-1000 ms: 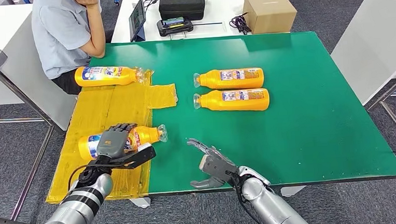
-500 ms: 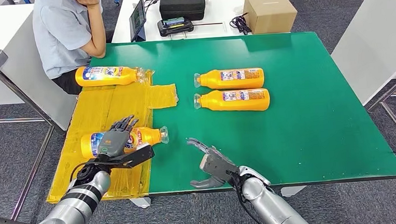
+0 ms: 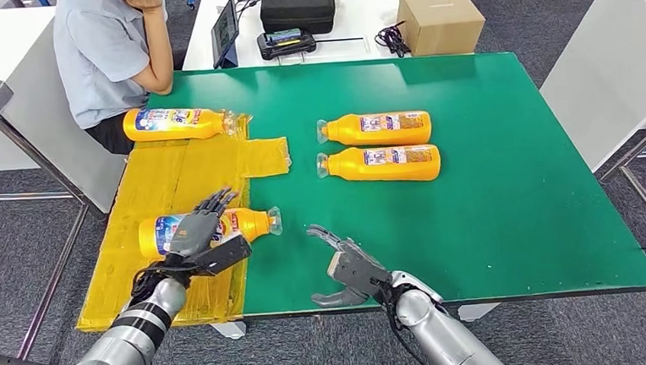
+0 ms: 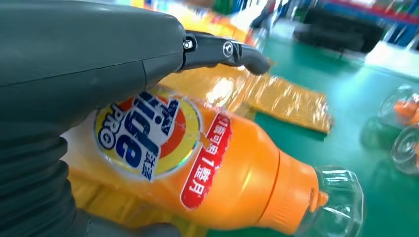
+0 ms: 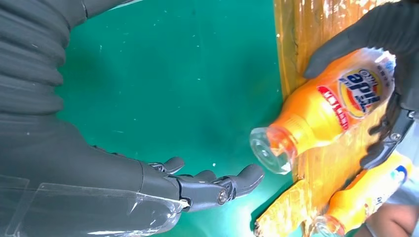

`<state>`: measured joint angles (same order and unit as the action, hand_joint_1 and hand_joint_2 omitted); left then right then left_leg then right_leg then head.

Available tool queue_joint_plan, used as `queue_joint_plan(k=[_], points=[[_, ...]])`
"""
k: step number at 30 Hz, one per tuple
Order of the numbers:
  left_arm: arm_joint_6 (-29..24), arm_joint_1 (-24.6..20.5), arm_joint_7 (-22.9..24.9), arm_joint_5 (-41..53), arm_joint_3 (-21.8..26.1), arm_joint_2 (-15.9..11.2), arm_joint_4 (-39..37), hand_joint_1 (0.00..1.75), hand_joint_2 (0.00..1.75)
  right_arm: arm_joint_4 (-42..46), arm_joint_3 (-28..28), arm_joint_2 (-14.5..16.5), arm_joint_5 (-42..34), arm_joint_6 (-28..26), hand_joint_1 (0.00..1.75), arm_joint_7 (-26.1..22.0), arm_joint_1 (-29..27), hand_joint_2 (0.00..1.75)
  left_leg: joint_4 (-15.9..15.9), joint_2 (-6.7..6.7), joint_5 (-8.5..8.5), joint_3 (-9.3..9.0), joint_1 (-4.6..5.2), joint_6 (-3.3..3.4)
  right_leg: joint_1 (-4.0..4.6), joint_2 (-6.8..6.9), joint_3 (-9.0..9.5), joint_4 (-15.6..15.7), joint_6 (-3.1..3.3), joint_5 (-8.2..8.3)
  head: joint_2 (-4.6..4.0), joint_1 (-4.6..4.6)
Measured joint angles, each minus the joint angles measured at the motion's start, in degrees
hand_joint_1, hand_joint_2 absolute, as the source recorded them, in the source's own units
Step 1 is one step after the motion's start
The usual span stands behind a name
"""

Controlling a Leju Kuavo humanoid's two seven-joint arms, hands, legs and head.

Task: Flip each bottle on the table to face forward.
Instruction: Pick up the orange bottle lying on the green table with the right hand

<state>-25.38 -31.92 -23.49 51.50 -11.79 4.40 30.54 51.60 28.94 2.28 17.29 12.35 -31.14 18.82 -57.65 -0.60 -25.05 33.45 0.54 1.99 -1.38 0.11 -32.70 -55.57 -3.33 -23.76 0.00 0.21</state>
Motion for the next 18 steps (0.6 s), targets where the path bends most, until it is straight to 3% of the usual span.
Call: queue_joint_plan(k=[7, 12, 18], points=[[-10.93, 0.21, -0.62, 3.42, -1.66, 0.02, 0.06, 0.00, 1.75, -0.87, 0.11, 0.51, -0.37, 0.33, 0.00, -0.60, 0.92, 1.75, 0.00, 0.00, 0.00, 0.06, -0.03, 0.00, 0.02, 0.00, -0.10, 0.00, 0.00, 0.00, 0.00, 0.01], [-13.88, 0.56, -0.40, 6.50, -2.39, 0.01, 0.55, 0.00, 1.75, -1.44, 0.17, 0.60, -0.84, 0.16, 0.00, -0.69, 1.05, 1.75, 0.00, 0.00, 0.00, 0.10, -0.03, 0.00, 0.02, 0.00, -0.12, 0.00, 0.00, 0.00, 0.00, 0.01], [-14.84, 3.56, -1.05, 20.86, 1.31, 0.50, 8.43, 0.00, 1.75, -2.19, 0.23, 0.61, -1.36, -0.26, 0.00, -1.00, 1.12, 1.75, -0.01, 0.00, 0.00, 0.13, -0.02, 0.00, 0.01, 0.00, -0.15, 0.00, 0.00, 0.00, 0.00, 0.01]])
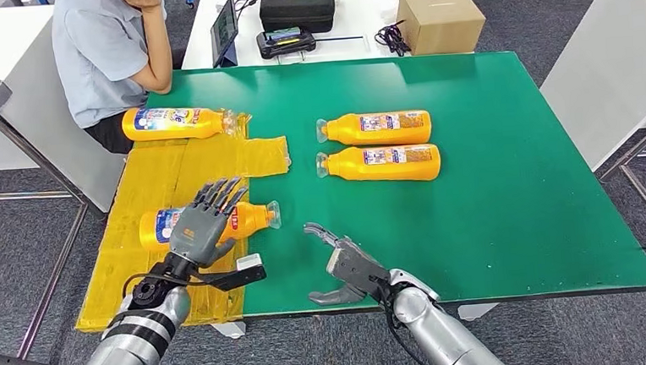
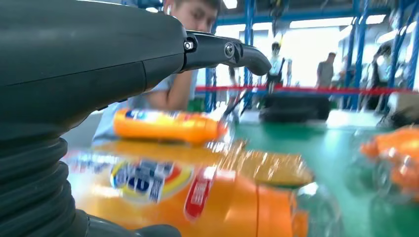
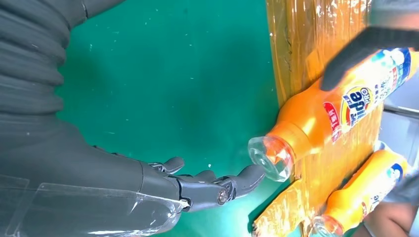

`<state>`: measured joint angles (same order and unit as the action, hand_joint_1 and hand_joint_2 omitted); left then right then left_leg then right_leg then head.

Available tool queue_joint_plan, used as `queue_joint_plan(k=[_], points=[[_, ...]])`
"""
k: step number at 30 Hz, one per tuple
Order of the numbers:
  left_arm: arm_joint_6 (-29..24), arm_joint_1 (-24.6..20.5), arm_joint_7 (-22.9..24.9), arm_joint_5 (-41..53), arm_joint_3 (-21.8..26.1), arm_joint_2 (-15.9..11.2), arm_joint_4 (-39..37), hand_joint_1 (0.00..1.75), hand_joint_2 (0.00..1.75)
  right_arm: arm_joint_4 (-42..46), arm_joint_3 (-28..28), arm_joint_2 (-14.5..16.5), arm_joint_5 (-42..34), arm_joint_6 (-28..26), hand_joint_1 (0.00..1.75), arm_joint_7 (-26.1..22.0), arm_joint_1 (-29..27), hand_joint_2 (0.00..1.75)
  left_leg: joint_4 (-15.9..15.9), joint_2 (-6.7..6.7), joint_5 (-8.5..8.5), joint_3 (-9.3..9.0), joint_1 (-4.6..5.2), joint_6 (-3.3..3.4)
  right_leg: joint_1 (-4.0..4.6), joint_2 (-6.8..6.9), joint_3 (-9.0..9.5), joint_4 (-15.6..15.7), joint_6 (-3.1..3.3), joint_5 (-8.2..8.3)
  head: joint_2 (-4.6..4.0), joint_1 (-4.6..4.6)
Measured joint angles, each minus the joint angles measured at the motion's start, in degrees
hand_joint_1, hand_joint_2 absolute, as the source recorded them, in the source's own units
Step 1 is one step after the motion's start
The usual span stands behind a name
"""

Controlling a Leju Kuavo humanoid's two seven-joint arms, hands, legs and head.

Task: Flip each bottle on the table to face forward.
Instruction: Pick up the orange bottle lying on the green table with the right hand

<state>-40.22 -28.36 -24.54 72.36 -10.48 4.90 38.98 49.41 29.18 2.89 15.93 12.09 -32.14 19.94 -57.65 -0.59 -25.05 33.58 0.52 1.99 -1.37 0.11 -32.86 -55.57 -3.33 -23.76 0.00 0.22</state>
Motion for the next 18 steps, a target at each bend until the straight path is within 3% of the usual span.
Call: queue_joint_plan(k=[4, 8, 13, 18], points=[[-0.04, 1.37, -6.27, -4.17, 3.82, 1.92, 4.20, 0.00, 1.75, -0.28, 0.02, -0.01, -0.10, -0.57, 0.00, -0.11, 0.04, 1.75, 0.00, -0.01, 0.00, 0.00, 0.00, 0.00, 0.00, 0.01, -0.01, 0.01, 0.00, 0.00, 0.00, 0.00], [2.84, 3.76, -11.97, -23.39, 4.24, 4.63, 7.69, 0.00, 1.75, 0.29, 0.04, -0.19, 0.49, -2.35, 0.00, -0.04, -0.69, 1.75, -0.01, 0.00, -0.01, 0.00, 0.01, 0.00, 0.00, 0.00, -0.02, 0.01, 0.00, 0.00, 0.00, 0.01], [16.62, 10.35, -9.04, -49.76, -0.57, 6.28, 18.15, 0.00, 1.75, 4.77, -0.89, -0.59, -0.05, -3.77, 0.00, 0.15, -4.16, 1.75, -0.01, -0.01, -0.04, 0.07, 0.02, 0.01, 0.00, 0.01, -0.08, 0.03, -0.01, -0.01, 0.00, 0.01], [25.40, 16.46, -7.05, -63.72, -5.49, 6.38, 28.18, 0.00, 1.75, 13.18, -4.71, -0.27, -3.63, -5.04, 0.00, -0.07, -8.70, 1.75, 0.00, 0.00, -0.05, 0.14, 0.01, 0.02, 0.00, 0.00, -0.15, 0.03, 0.00, -0.02, 0.00, 0.01]])
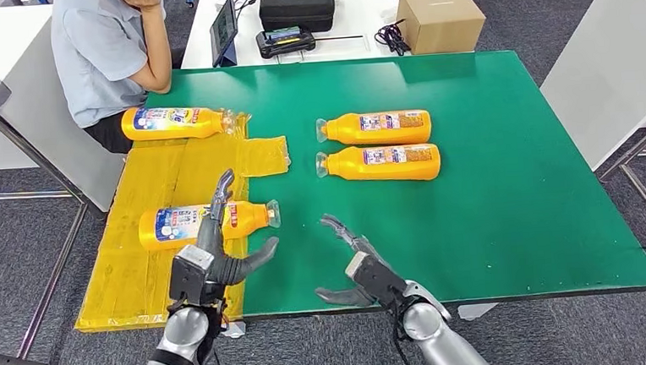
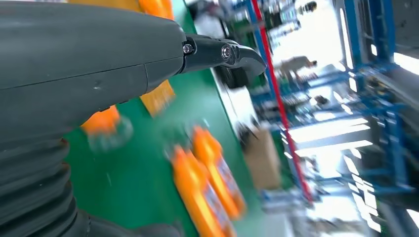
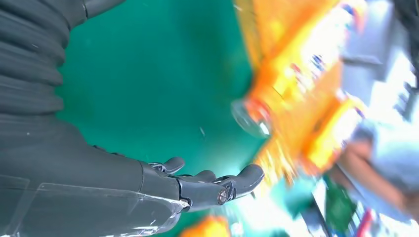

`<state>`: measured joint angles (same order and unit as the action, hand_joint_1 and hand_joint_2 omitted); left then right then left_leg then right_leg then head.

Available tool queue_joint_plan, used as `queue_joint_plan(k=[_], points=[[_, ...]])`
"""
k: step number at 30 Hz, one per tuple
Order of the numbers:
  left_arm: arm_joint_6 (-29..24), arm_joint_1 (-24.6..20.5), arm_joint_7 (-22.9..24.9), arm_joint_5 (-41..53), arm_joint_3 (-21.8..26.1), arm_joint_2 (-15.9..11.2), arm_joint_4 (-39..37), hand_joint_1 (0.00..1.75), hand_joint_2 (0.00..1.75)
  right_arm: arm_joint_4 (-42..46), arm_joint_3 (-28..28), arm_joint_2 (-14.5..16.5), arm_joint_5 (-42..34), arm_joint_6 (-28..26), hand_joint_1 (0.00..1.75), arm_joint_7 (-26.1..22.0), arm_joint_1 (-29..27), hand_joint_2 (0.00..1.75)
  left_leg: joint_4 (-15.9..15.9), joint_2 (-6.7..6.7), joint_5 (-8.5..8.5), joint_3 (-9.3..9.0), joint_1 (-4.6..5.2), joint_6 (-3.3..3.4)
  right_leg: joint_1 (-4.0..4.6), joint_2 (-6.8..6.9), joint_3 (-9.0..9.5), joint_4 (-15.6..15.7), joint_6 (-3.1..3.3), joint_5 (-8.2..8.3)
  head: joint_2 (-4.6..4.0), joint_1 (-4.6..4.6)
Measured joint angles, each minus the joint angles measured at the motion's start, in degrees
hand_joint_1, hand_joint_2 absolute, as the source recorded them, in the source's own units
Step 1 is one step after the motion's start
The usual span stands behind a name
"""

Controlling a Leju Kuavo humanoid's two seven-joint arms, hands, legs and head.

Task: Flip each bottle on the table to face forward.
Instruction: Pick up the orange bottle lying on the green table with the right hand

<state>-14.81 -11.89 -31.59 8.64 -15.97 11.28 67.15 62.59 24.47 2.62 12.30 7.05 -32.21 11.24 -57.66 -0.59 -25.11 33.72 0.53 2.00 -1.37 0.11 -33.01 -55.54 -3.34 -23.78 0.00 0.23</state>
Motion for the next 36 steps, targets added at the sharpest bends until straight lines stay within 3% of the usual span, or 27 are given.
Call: queue_joint_plan(k=[4, 6, 10, 15, 21, 36], points=[[2.13, 3.01, 0.99, -3.81, -2.24, -0.09, 4.75, 0.00, 1.75, 5.12, -3.64, 1.52, -3.23, -2.34, 0.00, 0.29, -2.65, 0.00, 0.01, 0.00, 0.00, -0.02, 0.00, 0.00, 0.00, 0.00, 0.01, 0.00, 0.00, 0.00, 0.00, 0.00], [2.84, 4.25, 2.01, -4.86, -3.03, -0.23, 6.09, 0.00, 1.75, 6.82, -5.54, 2.56, -4.79, -3.76, 0.00, 0.98, -3.85, 0.00, 0.01, 0.00, 0.01, -0.03, -0.01, 0.00, 0.00, 0.00, 0.02, 0.00, 0.01, 0.01, 0.00, 0.00], [2.88, 7.01, 3.35, -5.69, -4.19, -0.74, 8.04, 0.00, 1.75, 9.40, -7.66, 4.50, -4.72, -8.75, 0.00, 2.63, -6.29, 1.75, 0.01, 0.02, 0.01, -0.03, -0.01, 0.00, 0.00, -0.01, 0.02, -0.01, 0.01, 0.00, 0.00, 0.00], [0.51, 12.77, 3.93, -3.30, -4.26, -1.95, 12.79, 0.00, 1.75, 14.14, -7.73, 7.46, -1.26, -16.72, 0.00, 4.15, -9.76, 1.75, 0.03, 0.04, -0.03, 0.01, -0.02, -0.03, 0.01, -0.02, -0.04, -0.01, 0.02, -0.02, 0.00, 0.01], [1.98, 16.97, 4.09, -2.96, -2.87, -3.17, 17.22, 0.00, 1.75, 19.10, -7.00, 8.82, -0.19, -20.44, 0.00, 3.65, -11.84, 1.75, 0.05, 0.02, -0.03, 0.02, -0.03, -0.04, 0.00, -0.01, -0.05, 0.00, 0.04, -0.04, 0.00, 0.00], [1.50, 17.78, 3.58, 1.34, -1.10, -3.03, 18.58, 0.00, 1.75, 23.88, -7.34, 9.26, 0.63, -25.14, 0.00, 2.53, -15.04, 1.75, 0.04, 0.02, 0.00, -0.02, -0.01, 0.00, 0.00, -0.02, -0.03, 0.01, 0.03, -0.02, 0.00, 0.00]])
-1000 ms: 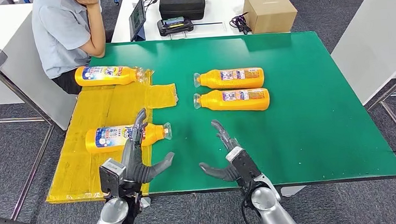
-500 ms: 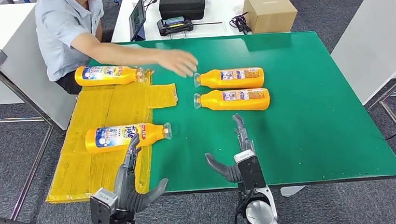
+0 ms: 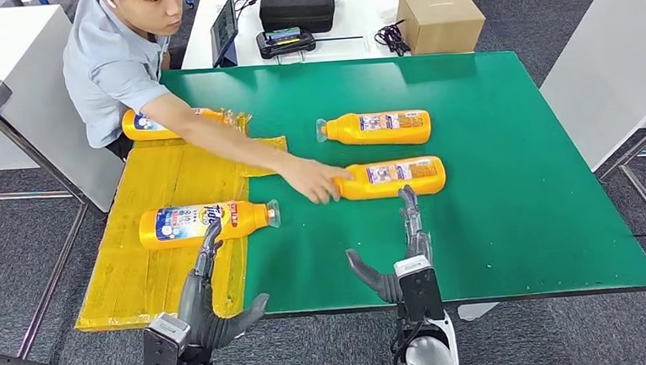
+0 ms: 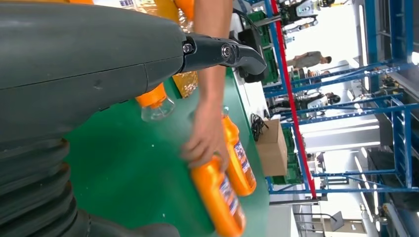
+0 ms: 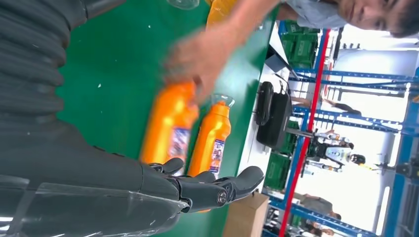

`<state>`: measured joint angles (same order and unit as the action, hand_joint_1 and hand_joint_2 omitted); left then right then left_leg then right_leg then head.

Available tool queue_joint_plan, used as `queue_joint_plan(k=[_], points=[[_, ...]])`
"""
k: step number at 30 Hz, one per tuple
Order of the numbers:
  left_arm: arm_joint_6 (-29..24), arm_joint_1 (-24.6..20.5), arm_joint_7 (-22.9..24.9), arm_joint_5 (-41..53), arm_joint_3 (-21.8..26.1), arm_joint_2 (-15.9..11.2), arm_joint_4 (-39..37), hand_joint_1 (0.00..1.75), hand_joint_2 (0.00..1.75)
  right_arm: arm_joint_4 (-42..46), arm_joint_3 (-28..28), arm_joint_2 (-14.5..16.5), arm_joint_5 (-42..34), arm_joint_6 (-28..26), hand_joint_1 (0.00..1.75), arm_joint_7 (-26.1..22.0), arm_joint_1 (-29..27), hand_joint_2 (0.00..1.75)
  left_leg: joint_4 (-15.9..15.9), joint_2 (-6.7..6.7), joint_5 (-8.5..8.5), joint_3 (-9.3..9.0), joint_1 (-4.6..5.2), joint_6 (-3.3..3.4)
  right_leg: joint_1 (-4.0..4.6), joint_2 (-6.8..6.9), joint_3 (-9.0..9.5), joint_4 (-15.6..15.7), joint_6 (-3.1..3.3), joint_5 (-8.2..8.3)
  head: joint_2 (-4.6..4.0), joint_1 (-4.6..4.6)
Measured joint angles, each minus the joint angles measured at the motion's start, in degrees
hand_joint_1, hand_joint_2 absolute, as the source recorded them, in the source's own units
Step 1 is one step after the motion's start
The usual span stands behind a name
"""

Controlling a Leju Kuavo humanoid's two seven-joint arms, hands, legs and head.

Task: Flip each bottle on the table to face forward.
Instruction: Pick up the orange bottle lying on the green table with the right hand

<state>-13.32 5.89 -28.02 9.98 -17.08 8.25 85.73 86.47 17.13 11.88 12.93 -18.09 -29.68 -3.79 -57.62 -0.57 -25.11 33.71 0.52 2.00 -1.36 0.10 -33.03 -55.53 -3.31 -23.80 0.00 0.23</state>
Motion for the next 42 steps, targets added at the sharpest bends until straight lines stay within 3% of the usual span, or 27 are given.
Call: queue_joint_plan(k=[7, 11, 15, 21, 31, 42], points=[[0.50, -4.43, -0.70, 0.20, -1.39, 1.50, -4.68, 0.00, 1.75, 0.15, -2.35, -0.68, 1.17, -1.49, 0.00, 0.90, 0.68, 1.75, -0.01, -0.02, 0.01, -0.02, 0.03, 0.01, -0.01, 0.01, 0.04, 0.01, -0.02, 0.04, 0.00, -0.01], [-0.51, -7.37, -1.70, -0.42, -2.59, 2.37, -8.40, 0.00, 1.75, -0.68, -2.74, -2.75, 12.33, -5.19, 0.00, 2.08, 1.83, 1.75, -0.03, -0.01, 0.02, -0.03, 0.04, 0.02, -0.02, 0.01, 0.06, 0.01, -0.03, 0.06, 0.00, -0.01], [-0.85, -8.65, -2.00, -0.79, -3.28, 2.57, -10.08, 0.00, 1.75, -2.81, -2.18, -5.47, 25.01, -7.42, 0.00, 6.78, 3.65, 1.75, -0.03, -0.01, 0.02, -0.02, 0.04, 0.02, -0.02, 0.00, 0.06, 0.01, -0.04, 0.06, 0.00, 0.01], [-1.05, -9.38, -0.63, -1.27, -3.44, 2.71, -10.55, 0.00, 1.75, -7.56, -0.25, -10.53, 36.07, -4.61, 0.00, 14.39, 7.73, 1.75, -0.03, -0.01, 0.02, -0.01, 0.04, 0.02, -0.02, 0.00, 0.05, 0.01, -0.04, 0.05, 0.00, 0.01], [-3.04, -10.51, 1.04, -1.50, -3.43, 3.40, -10.59, 0.00, 1.75, -13.81, 2.95, -15.75, 33.55, 8.60, 0.00, 16.50, 14.24, 1.75, -0.05, -0.02, 0.03, -0.01, 0.04, 0.03, -0.02, 0.01, 0.05, 0.00, -0.07, 0.08, 0.00, 0.01], [-0.87, -10.78, 2.83, -2.63, -3.45, 3.38, -10.55, 0.00, 1.75, -14.27, 9.19, -21.44, 29.86, 18.31, 0.00, 17.16, 17.33, 1.75, -0.05, -0.02, 0.03, 0.01, 0.06, 0.03, -0.03, 0.01, 0.05, 0.00, -0.08, 0.08, 0.00, 0.01]])
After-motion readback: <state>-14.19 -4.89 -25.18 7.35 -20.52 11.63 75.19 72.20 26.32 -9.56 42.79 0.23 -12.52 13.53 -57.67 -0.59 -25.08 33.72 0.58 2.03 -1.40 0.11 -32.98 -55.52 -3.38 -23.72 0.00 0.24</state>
